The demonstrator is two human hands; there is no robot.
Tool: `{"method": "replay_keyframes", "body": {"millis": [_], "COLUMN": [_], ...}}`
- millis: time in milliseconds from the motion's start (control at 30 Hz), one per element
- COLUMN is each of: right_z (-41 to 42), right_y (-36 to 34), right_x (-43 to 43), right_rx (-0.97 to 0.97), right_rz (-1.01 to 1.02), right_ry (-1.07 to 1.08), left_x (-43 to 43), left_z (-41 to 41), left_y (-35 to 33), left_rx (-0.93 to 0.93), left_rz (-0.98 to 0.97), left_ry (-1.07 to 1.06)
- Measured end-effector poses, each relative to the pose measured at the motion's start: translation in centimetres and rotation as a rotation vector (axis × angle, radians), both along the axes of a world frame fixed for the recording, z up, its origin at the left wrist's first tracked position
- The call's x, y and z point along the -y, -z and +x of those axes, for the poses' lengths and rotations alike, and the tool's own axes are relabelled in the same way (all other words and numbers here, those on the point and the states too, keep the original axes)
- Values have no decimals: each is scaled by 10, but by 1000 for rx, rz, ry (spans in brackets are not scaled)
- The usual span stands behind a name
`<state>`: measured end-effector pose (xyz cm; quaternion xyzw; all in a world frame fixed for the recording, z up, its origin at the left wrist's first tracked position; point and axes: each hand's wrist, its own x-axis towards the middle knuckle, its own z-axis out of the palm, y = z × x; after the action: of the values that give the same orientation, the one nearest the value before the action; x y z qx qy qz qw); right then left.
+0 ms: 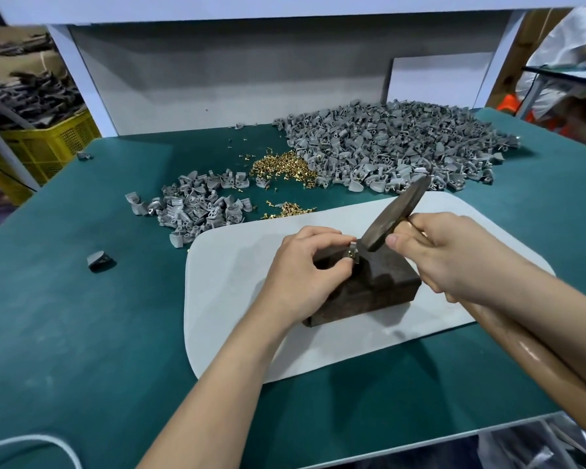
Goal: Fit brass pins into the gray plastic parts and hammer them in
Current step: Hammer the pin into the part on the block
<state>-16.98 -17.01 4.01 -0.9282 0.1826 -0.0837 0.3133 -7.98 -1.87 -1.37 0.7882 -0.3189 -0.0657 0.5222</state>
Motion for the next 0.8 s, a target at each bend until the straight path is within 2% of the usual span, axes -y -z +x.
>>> {"method": "replay_keyframes", "body": {"millis": [100, 200, 567, 800], "right_z": [10, 23, 33, 38], "right_y": [1, 8, 7, -7], "right_x": [1, -8, -20, -28], "right_rx": [75, 106, -46, -130], "right_rz": [194, 246, 165, 55], "right_ry": [10, 2, 40, -4], "left_x": [0, 1, 3, 5], "left_z": [-2, -5, -12, -16], "left_y": [-1, -2, -3, -3], "left_rx": [32, 85, 163, 237], "left_rz": [15, 40, 72, 174], "left_ry": [-17, -56, -140, -183]}}
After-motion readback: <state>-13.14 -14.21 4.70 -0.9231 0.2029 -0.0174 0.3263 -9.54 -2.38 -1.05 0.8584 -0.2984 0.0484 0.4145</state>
